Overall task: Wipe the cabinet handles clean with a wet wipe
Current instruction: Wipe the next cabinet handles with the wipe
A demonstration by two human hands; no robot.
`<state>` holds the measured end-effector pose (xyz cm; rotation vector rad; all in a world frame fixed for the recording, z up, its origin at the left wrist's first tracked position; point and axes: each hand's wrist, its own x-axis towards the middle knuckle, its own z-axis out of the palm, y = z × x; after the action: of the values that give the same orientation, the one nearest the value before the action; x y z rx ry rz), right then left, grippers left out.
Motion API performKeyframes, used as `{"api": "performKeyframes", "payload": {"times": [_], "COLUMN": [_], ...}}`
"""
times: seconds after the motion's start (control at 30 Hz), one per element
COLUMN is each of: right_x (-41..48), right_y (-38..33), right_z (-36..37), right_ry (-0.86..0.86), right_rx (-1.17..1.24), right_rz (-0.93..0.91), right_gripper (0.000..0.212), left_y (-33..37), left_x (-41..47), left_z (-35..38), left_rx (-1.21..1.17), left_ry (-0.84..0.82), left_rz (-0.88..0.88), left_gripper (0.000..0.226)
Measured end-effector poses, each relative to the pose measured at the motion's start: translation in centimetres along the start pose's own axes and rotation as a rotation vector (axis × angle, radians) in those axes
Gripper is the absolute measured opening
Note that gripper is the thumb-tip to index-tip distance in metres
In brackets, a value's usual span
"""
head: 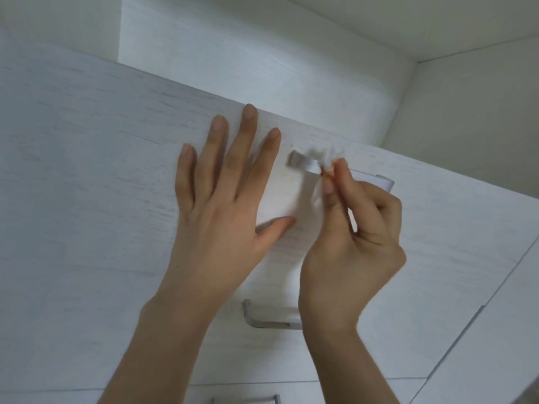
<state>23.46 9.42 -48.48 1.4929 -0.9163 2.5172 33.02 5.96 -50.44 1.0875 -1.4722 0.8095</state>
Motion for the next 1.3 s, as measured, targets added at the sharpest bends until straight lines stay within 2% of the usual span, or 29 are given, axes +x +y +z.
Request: {"api": "performKeyframes", "payload": {"times": [0.23,0.43,0.57,0.73,0.8,1.07,1.3], "right_x": [-0.7,-2.4,-3.9,-5.0,-6.4,-7.6,-8.8], "right_y": [-1.2,-0.2,1.3,2.6,3.7,4.9,6.2], "right_z": [-0.2,-4.9,-7.9,-11.0,-12.3,-12.0,-11.7], "right_ry": [-0.126,-0.151,-0.227,-0.248,-0.260,-0.229,-0.236], "right_rx": [0.040,0.019,-0.106,-0.211,-0.254,-0.241,-0.342], "right_rz": [0.074,0.388,0.493,0.529,0.553,0.553,0.264], "right_gripper": [0.022,0.018,0.016,0.016,0.017,0.017,0.023], "left_y": [-2.0,-3.8,-2.9,-2.2,-1.9,-2.9,-2.0], "left_x": [-1.4,-7.0,-10.1,-11.8,-13.4,-15.9,-16.6], "left_z": [-0.9,-1.5,-1.4,-1.3,-1.0,0.3,2.5], "left_rx": [0.101,0.222,0.189,0.134,0.100,0.119,0.163], "left_ry": [-0.031,-0.099,-0.168,-0.229,-0.300,-0.314,-0.227], "left_rz": [0.101,0.166,0.157,0.206,0.196,0.201,0.147], "left_gripper": [0.081,0.068,0.065,0.065,0.067,0.084,0.096]}}
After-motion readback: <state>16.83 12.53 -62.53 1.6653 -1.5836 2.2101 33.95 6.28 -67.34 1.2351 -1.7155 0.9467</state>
